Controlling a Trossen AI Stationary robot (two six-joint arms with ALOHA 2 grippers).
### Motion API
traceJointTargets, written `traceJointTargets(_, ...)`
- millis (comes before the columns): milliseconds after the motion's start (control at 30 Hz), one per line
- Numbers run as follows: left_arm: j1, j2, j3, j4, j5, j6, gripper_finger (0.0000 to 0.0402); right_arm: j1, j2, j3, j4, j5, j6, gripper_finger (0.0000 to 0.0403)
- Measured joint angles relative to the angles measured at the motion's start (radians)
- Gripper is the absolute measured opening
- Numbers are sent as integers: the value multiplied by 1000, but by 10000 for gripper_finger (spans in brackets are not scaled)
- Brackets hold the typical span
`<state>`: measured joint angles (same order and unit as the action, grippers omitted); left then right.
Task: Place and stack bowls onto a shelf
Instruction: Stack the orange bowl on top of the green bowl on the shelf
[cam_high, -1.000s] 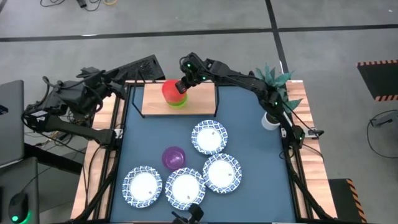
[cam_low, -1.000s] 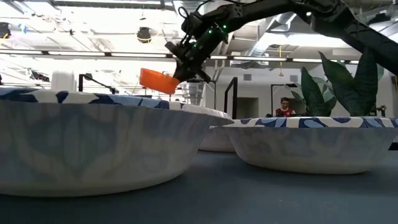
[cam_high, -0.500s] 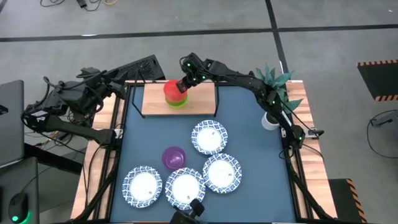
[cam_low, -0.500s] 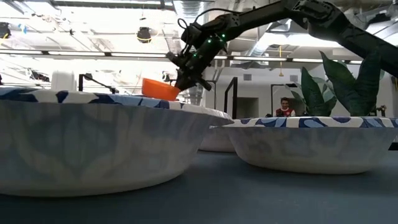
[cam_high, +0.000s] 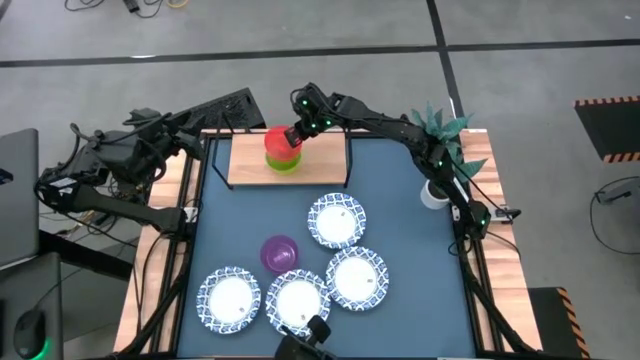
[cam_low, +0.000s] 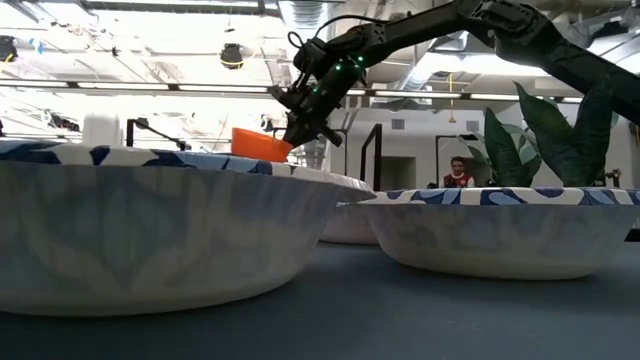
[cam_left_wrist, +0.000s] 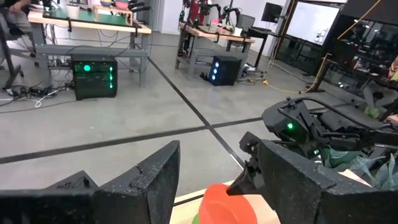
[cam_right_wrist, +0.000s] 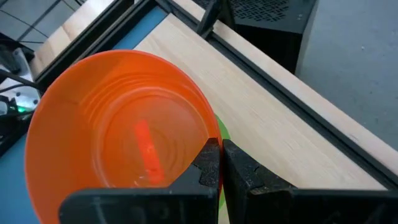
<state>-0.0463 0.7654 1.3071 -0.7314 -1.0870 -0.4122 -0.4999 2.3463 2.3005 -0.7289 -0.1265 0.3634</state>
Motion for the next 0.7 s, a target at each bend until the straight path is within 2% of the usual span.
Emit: traceJointTargets(700, 0, 0, 0, -19, -1, 0, 204, 2, 0, 0, 4, 1, -9, 24)
